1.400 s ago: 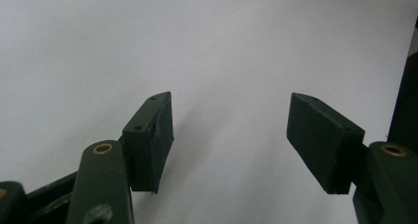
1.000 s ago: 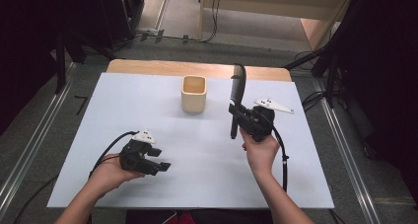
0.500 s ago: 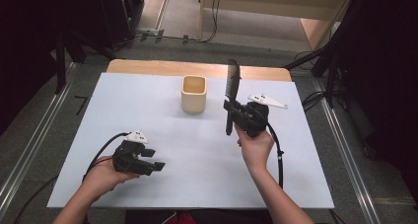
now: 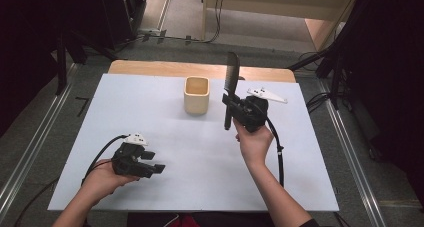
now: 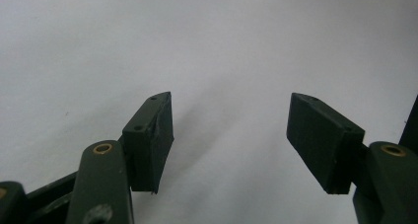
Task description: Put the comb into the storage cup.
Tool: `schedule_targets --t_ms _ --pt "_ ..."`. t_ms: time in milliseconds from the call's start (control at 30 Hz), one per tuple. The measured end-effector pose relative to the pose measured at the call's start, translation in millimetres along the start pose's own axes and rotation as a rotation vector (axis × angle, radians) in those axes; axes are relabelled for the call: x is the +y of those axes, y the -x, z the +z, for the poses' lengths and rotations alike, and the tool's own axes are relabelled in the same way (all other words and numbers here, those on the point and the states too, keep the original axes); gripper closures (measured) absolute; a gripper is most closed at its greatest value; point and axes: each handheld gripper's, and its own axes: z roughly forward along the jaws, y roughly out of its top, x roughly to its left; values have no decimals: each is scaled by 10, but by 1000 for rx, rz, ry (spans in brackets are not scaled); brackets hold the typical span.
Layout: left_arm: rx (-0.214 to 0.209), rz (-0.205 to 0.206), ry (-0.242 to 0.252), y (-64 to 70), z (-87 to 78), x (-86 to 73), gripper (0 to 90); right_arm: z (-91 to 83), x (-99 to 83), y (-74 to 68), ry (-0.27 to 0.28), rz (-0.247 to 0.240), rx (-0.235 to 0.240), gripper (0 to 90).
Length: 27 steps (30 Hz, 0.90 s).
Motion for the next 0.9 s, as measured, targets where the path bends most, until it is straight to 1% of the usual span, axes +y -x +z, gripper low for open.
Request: schedule_targets --t_ms 133,300,433,533,633,767,900 --pt "3 0 -6 -2 3 -1 355 21 51 -27 9 -3 0 700" --pt "10 -9 -5 -5 0 -4 355 45 115 -65 22 -10 -6 700" --pt "10 -13 -1 -10 -7 -3 355 69 168 -99 33 -24 -15 700" --pt "9 -13 -1 -12 -4 -4 355 88 204 -117 34 -24 -17 700" --pt "24 -13 -7 -15 -8 -4 355 108 246 -137 42 -21 -16 700" --pt "23 -17 -1 -23 -14 -4 355 141 295 -169 49 -28 -15 700" --pt "24 -17 -2 -25 -11 -5 355 175 338 -187 52 -26 -10 699"
